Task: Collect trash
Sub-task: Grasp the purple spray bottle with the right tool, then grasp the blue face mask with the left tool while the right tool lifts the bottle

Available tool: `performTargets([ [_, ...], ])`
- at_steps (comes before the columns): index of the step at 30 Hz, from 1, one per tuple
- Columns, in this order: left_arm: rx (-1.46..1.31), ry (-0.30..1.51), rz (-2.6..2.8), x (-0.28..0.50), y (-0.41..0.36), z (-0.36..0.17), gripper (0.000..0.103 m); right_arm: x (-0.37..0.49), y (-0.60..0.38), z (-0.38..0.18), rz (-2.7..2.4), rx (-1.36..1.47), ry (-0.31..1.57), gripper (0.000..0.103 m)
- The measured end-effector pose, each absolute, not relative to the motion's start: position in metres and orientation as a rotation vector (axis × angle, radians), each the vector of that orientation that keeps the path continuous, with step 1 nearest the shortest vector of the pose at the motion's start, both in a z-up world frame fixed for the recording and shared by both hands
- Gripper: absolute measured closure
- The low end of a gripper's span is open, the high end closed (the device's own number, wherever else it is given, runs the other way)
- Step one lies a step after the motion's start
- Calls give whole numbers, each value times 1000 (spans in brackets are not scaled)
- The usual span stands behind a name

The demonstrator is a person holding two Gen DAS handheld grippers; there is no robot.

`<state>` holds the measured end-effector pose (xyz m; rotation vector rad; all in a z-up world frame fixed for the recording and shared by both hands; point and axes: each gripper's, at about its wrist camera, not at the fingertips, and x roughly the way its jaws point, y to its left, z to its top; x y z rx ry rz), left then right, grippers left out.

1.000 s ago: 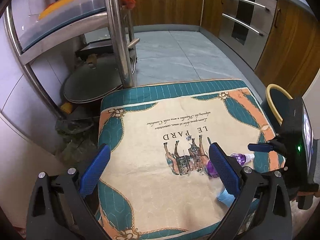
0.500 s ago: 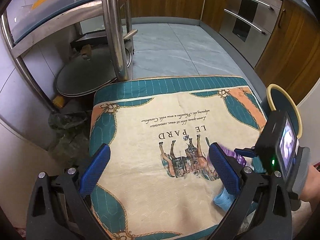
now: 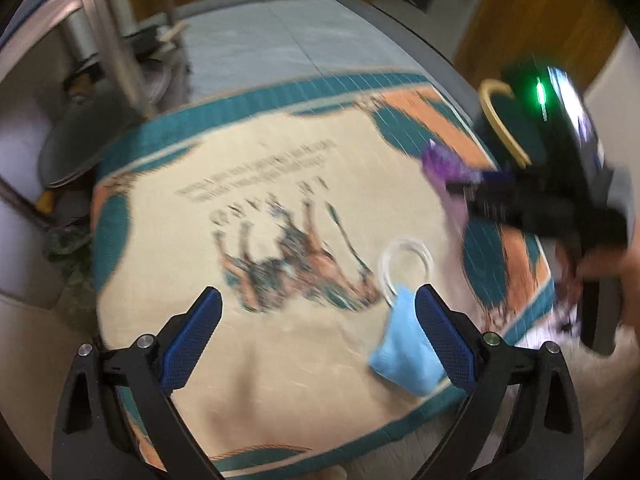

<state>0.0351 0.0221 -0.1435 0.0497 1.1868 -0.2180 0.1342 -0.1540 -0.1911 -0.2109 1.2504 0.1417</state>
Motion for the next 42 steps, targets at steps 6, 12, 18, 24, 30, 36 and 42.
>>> performTargets([
  [6, 128, 1296, -328, 26, -12, -175, 37, 134, -163, -188, 147, -199, 1254, 69],
  [12, 157, 1324, -409, 22, -30, -184, 87, 134, -160, -191, 163, -217, 1260, 69],
  [18, 178, 1209, -321, 33, -21, -162, 94, 128, -160, -198, 152, -223, 1291, 69],
  [24, 148, 1228, -270, 43, -5, -164, 94, 127, -158, -214, 157, -249, 1347, 69],
  [30, 144, 1183, -277, 44, -10, -157, 94, 129, -155, -197, 176, -240, 1286, 70],
  [36, 90, 1091, -279, 54, -14, -130, 94, 130, -163, -169, 181, -168, 1215, 70],
  [42, 103, 977, -337, 71, -37, -87, 94, 132, -198, -106, 153, -98, 1075, 70],
])
